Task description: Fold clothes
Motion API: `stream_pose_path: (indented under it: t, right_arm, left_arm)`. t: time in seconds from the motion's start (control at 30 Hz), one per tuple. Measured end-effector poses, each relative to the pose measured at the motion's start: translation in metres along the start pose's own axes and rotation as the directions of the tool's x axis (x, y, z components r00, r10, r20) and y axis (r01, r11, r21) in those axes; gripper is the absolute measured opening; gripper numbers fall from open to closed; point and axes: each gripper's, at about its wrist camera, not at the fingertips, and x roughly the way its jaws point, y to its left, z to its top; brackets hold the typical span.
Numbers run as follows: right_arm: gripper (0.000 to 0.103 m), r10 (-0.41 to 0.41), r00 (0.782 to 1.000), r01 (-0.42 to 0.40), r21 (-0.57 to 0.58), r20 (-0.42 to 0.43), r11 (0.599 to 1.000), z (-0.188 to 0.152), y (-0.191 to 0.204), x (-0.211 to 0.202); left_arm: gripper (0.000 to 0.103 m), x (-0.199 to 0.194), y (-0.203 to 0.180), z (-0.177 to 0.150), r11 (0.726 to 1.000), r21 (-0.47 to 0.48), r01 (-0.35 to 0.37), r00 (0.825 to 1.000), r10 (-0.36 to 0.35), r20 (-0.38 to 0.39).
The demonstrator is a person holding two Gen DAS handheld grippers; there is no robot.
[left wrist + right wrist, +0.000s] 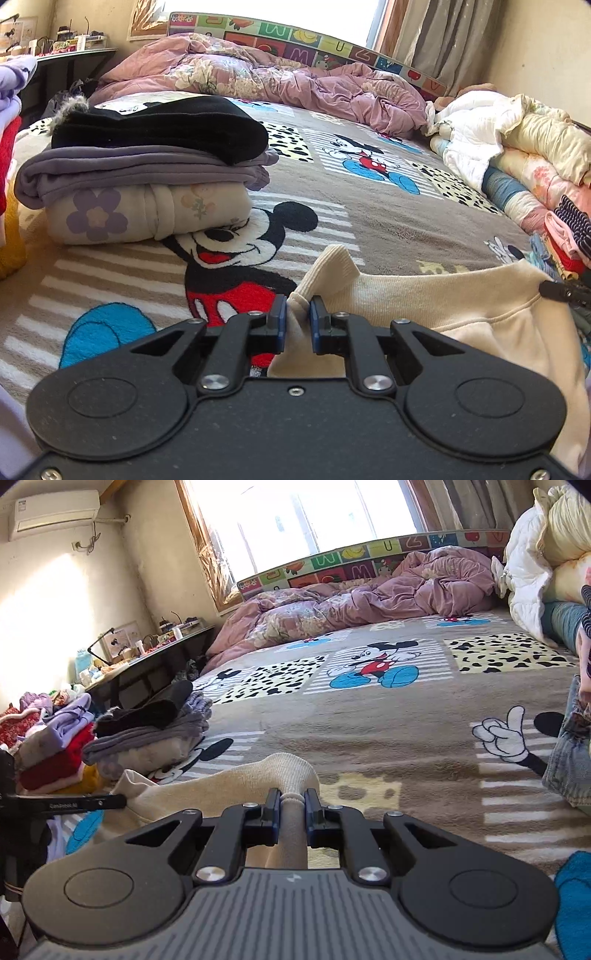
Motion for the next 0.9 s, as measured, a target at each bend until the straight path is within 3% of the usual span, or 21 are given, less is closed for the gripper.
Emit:
stream_pose_path:
  t: [0.17,0.4,0.47,0.5,0.57,0.67,0.73,0.9]
  right_arm:
    - [0.015,-0.057,0.998,0.056,-0.022,-0.016,0.998,-0.005,-0.006,0.014]
    - [0.015,-0.113,0.991,0.112,-0.02,-0.075,0.994,-0.02,-0.013,0.032]
    - [0.015,-0.125,0.988,0.124,-0.025,-0.088,0.992,-0.023,-0.014,0.036]
    - [0.015,-0.13,0.987,0.128,-0.025,-0.095,0.991,-0.024,-0.014,0.036]
    - [0.018,-0.149,0.983,0.147,-0.019,-0.108,0.989,-0.027,-0.015,0.039]
    - [0.036,-0.18,0.978,0.18,-0.009,-0.106,0.984,-0.027,-0.02,0.038]
    - [0.036,-0.186,0.978,0.186,-0.008,-0.092,0.983,-0.024,-0.019,0.034]
    - [0.036,-0.208,0.977,0.207,-0.037,-0.046,0.978,-0.014,-0.017,0.023]
  left_arm:
    - [0.011,0.012,0.016,0.004,0.994,-0.103,0.047,0.999,-0.049,-0.021]
    - [0.011,0.032,0.031,0.001,0.973,-0.224,0.055,0.994,-0.074,-0.08]
    - [0.018,0.036,0.039,-0.001,0.957,-0.285,0.045,0.992,-0.076,-0.098]
    - [0.026,0.037,0.043,-0.002,0.948,-0.317,0.04,0.992,-0.076,-0.104]
    - [0.028,0.034,0.047,-0.001,0.938,-0.346,0.039,0.993,-0.075,-0.091]
    - [0.029,0.019,0.045,0.004,0.948,-0.318,-0.005,0.999,-0.008,-0.041]
    - [0.029,0.008,0.041,0.009,0.959,-0.284,-0.011,1.0,0.012,0.0]
    - [0.029,0.01,0.014,0.012,0.983,-0.155,0.096,0.995,-0.097,0.004]
